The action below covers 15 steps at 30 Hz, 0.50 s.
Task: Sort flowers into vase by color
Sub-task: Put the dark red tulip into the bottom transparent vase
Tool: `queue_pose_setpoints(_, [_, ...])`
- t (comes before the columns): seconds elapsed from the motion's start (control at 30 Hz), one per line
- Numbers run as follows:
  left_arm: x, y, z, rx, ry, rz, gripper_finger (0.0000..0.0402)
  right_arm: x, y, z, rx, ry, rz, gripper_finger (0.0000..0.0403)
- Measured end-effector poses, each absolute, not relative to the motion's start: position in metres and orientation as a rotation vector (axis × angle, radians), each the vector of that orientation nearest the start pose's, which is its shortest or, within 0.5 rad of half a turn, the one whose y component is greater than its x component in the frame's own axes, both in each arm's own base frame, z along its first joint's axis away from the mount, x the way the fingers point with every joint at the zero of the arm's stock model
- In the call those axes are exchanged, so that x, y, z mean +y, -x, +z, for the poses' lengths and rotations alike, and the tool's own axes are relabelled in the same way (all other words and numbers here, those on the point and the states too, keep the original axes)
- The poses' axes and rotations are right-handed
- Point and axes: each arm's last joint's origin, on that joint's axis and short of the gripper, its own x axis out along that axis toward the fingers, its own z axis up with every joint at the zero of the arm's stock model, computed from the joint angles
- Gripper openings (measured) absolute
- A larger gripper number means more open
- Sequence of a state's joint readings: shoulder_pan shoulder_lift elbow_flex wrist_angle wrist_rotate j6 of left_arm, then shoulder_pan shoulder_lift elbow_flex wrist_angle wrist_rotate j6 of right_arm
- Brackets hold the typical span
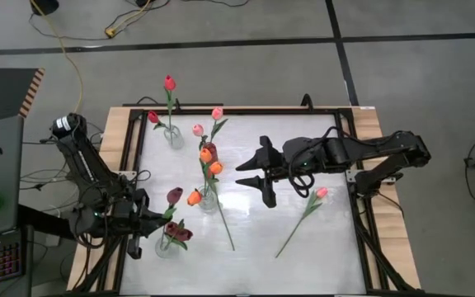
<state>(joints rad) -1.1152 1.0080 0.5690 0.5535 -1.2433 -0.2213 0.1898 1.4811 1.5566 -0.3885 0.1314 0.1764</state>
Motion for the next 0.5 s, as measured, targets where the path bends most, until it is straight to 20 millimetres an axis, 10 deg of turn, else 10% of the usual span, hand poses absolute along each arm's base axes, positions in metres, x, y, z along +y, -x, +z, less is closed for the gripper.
queue_pose_setpoints(0.5, [-0.180,-0.124,0.268,-0.023,0.276,0.162,0.0000,0.058,-0.323,0.415,0.313,-0.126,0.030,0.0193])
